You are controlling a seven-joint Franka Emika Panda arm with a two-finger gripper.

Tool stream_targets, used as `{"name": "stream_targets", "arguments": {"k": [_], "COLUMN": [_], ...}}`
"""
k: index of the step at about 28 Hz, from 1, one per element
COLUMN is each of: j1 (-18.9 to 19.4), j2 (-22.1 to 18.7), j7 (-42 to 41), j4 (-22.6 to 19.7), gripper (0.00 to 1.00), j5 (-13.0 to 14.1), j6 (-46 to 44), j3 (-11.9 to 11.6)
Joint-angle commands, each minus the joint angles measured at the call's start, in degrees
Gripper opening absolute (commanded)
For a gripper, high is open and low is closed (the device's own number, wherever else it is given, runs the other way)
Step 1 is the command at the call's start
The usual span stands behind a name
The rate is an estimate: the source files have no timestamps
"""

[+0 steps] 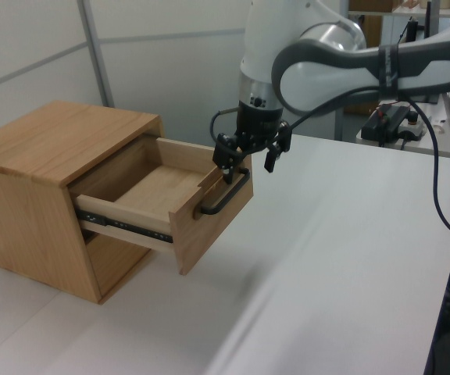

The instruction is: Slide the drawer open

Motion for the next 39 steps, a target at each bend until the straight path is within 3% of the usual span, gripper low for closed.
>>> {"name": "stream_targets", "arguments": {"k": [1, 12, 39], "j1": [0.1, 0.1, -0.6], "j2": [0.5, 1.4, 3.9], "j7": [-15.1, -39.1, -41.9], "j4": [2.7, 8.2, 12.7], "gripper": [1.00, 1.00, 1.00], "j5": [1.4, -0.3, -1.0], "j6": [-5.8, -21.4, -23.6], "j3": [-1.0, -2.2, -3.1]}}
